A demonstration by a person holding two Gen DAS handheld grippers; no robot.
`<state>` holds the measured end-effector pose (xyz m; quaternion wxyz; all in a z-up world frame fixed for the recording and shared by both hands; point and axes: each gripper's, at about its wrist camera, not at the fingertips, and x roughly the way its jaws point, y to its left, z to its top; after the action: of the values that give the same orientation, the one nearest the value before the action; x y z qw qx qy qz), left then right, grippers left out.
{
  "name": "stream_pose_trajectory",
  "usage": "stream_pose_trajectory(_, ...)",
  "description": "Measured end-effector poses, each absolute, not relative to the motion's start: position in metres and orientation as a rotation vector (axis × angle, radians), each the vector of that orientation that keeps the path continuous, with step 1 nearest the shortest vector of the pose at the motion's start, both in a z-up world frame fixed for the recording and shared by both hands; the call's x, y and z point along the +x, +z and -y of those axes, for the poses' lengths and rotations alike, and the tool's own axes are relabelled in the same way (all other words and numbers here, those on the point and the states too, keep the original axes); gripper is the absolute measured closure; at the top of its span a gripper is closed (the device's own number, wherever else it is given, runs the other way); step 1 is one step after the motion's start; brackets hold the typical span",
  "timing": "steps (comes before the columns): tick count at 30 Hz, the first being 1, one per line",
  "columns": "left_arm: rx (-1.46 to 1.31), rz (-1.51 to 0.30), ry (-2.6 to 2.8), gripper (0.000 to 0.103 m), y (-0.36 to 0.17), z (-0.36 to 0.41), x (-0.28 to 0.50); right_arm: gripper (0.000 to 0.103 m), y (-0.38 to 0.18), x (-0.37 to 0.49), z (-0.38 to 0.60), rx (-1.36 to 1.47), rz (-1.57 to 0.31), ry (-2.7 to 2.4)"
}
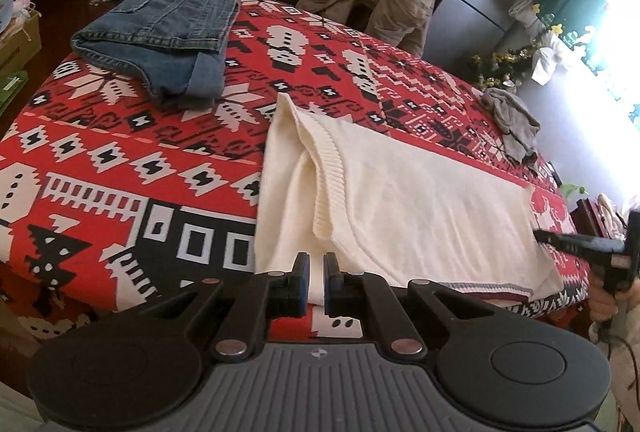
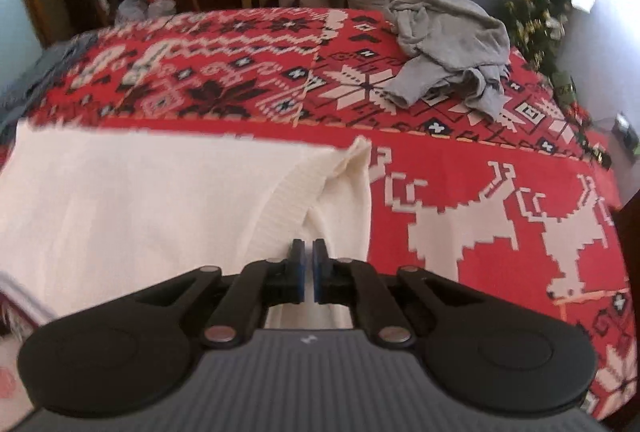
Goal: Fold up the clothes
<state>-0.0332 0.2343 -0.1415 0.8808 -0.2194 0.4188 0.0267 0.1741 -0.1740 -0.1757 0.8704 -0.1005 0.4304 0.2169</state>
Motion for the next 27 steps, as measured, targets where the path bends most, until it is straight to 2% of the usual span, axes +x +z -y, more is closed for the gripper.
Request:
stream_pose_trajectory(11,-0.436,-0.904,0.022,0.098,-0.154,-0.221,-0.022,0.101,-0.164,0.102,0.204,-0.309,-0.876,0.472)
stream_pose_trajectory(15,-0.434,-0.9,0.04,0.098,-0.151,-0.219,-0.019,0.101,-0.154,0.12,0.182,-0.285,-0.817,0.462)
stream_pose_trajectory(22,-0.413,-0.87,0.072,0.095,-0.14,-0.222,-0.009,0.1,-0.172,0.159,0.159,-0.245,-0.855,0.423)
stream_pose_trajectory(23,-0.409,-0.866,0.074,0.092,-0.139,-0.222,-0.007,0.1,-0.174,0.158,0.162,-0.239,-0.856,0.416)
stream_pose_trajectory(25,-0.385,-0.864,0.085,0.076,-0.139,-0.219,-0.002,0.1,-0.176,0.152,0.173,-0.231,-0.865,0.409)
stream_pose_trajectory(26,-0.36,-0.87,0.097,0.061,-0.14,-0.216,0.001,0.1,-0.177,0.147,0.179,-0.233,-0.868,0.407)
stream_pose_trajectory(27,-0.336,-0.877,0.104,0.056,-0.141,-0.213,0.003,0.1,-0.178,0.141,0.184,-0.244,-0.867,0.405)
